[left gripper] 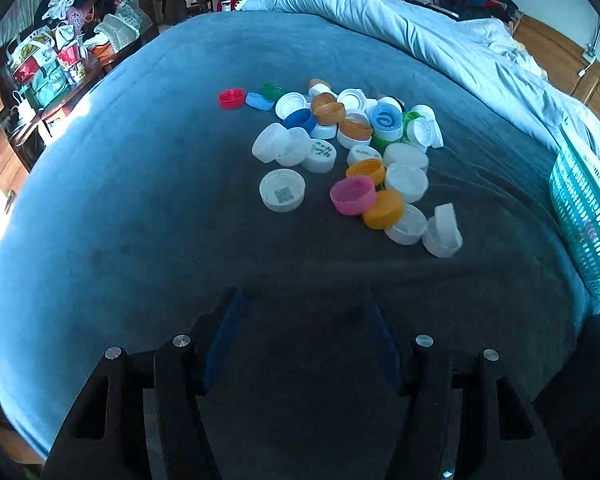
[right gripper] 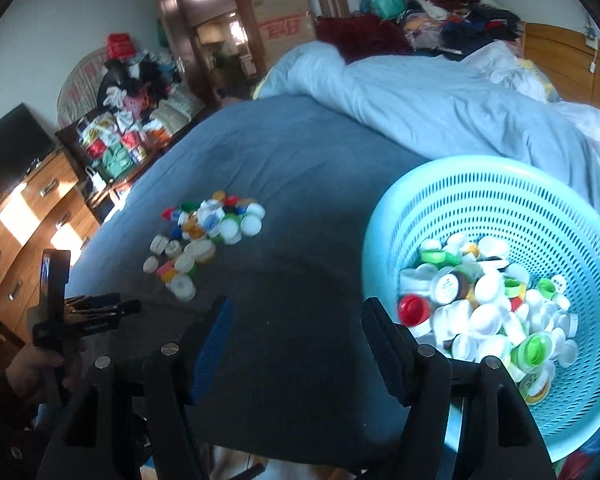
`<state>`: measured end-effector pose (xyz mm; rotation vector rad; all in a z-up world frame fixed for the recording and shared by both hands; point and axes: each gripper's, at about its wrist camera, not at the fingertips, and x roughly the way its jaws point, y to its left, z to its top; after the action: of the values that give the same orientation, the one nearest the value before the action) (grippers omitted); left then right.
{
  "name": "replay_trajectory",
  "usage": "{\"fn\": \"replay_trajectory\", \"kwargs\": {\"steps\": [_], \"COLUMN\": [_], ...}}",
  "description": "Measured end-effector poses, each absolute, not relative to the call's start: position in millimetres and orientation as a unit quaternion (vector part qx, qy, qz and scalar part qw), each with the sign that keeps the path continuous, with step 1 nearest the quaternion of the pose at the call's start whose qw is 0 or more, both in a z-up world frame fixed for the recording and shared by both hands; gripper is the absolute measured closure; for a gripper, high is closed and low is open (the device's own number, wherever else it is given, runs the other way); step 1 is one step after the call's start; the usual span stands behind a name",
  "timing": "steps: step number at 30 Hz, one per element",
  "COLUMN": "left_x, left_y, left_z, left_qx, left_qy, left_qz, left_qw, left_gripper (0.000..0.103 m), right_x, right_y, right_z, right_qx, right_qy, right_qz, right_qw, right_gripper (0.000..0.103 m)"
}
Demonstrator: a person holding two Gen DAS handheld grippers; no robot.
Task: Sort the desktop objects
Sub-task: 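Move the left gripper back to the cap pile, then grasp the white cap with a QR code in the left gripper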
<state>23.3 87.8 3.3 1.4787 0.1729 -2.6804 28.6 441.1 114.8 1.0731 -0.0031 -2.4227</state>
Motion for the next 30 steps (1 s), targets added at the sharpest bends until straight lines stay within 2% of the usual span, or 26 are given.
{"fn": "replay_trajectory", "kwargs": {"steps": [9,24,25,26,28,29,30], "left_x": [-20.9,-49.8,-50.6,-50.3,-46.4,-44.3,-42.5], "left_y": [49.9,39.1,38.1,36.8,32.4,30.6,29.5], "left_z": [-6.4,-3.8,-4.1,-4.2,-4.1,-4.2,-5.0], "left_qx": [0.451,0.443,0.443,0.442,0.437,0.433,0.430], "left_qy": [0.063,0.081,0.083,0.084,0.099,0.104,0.108], "left_qz": [-0.887,-0.892,-0.892,-0.892,-0.893,-0.894,-0.895], "left_qw": [0.073,0.047,0.049,0.051,0.045,0.043,0.040], "left_gripper": [0.047,0.047,0.056,0.078,0.079,0.079,0.079], "right_x": [30.8,-9.0,-11.7,-13.2,-15.5,-16.3,-16.5], "right_y": [413.2,292.2,286.2,280.6,270.4,266.6,263.9], "right_z": [109.8,62.0,58.0,54.8,49.0,46.4,43.5], "right_qx": [0.413,0.451,0.453,0.453,0.453,0.454,0.455], "right_qy": [0.033,0.039,0.040,0.041,0.049,0.053,0.056], "right_qz": [-0.877,-0.819,-0.816,-0.815,-0.811,-0.809,-0.806], "right_qw": [0.242,0.354,0.356,0.359,0.367,0.370,0.374], "right_gripper": [0.031,0.031,0.031,0.033,0.047,0.052,0.052]}}
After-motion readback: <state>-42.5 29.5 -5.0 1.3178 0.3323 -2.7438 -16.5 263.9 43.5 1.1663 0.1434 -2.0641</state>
